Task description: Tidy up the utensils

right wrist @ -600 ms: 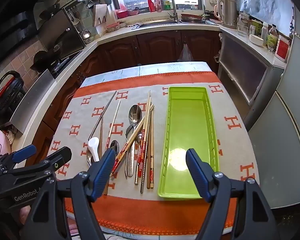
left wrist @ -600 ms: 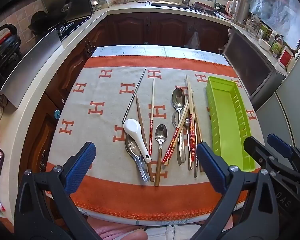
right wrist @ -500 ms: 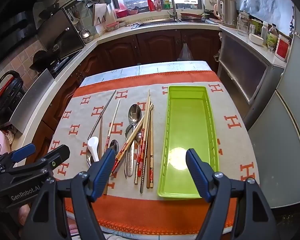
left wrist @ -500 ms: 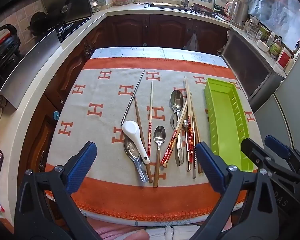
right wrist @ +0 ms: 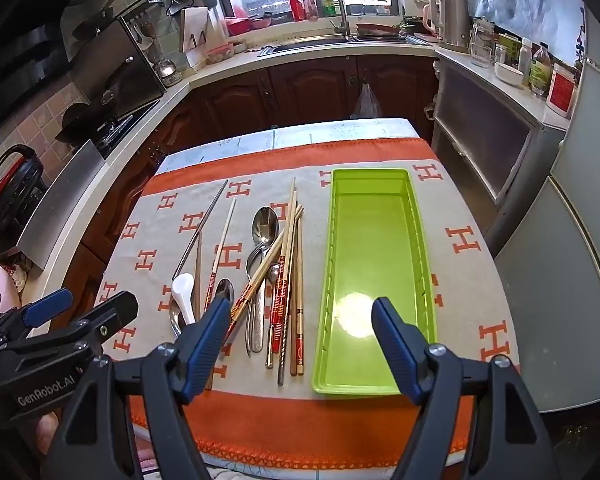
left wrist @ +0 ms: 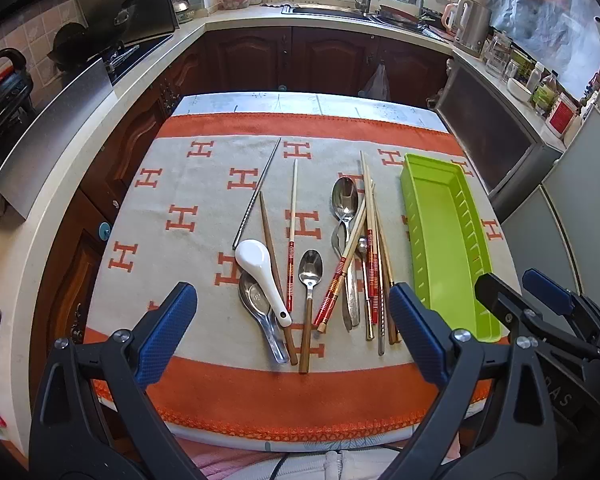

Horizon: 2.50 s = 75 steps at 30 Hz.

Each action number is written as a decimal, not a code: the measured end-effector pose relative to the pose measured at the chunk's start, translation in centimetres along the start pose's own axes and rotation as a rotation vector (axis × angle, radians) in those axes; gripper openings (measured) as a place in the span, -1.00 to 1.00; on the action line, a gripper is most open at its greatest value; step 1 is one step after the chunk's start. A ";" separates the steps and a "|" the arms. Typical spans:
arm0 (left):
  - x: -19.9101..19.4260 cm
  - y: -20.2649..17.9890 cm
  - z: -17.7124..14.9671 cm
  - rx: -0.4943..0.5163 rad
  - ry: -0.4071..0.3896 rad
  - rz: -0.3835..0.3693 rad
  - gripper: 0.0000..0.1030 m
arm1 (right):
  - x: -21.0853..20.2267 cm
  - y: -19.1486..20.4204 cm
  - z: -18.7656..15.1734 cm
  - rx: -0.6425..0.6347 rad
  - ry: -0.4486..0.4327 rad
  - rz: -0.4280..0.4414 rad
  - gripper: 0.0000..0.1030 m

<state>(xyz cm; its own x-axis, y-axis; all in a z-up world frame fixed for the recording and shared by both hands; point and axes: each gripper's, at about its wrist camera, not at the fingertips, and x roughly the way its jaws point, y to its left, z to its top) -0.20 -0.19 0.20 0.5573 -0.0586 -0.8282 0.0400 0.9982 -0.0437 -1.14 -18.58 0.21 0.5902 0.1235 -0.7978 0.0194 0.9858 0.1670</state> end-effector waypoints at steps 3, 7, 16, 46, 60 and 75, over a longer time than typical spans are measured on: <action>0.0 0.0 -0.1 0.002 -0.002 -0.007 0.85 | 0.0 -0.1 0.0 0.000 0.000 0.001 0.42; 0.1 -0.1 -0.1 0.002 -0.003 -0.011 0.85 | 0.3 -0.1 -0.1 0.007 0.003 0.000 0.42; 0.3 0.1 -0.2 -0.008 0.012 -0.022 0.85 | 0.5 -0.2 -0.4 0.009 0.007 -0.001 0.42; 0.5 0.2 -0.4 -0.009 0.014 -0.019 0.85 | 0.7 0.2 -0.6 0.009 0.022 -0.004 0.42; 0.5 0.2 -0.4 -0.010 0.015 -0.018 0.85 | 0.7 0.3 -0.6 0.006 0.021 -0.004 0.42; 1.1 1.4 -0.5 -0.032 0.023 -0.017 0.85 | 0.6 0.5 -0.5 0.001 0.021 -0.003 0.42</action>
<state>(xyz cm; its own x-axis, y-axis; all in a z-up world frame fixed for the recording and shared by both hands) 0.02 1.12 -1.06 0.5376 -0.0754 -0.8398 0.0228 0.9969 -0.0750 -1.19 -17.99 -0.45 0.5730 0.1233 -0.8103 0.0217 0.9860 0.1654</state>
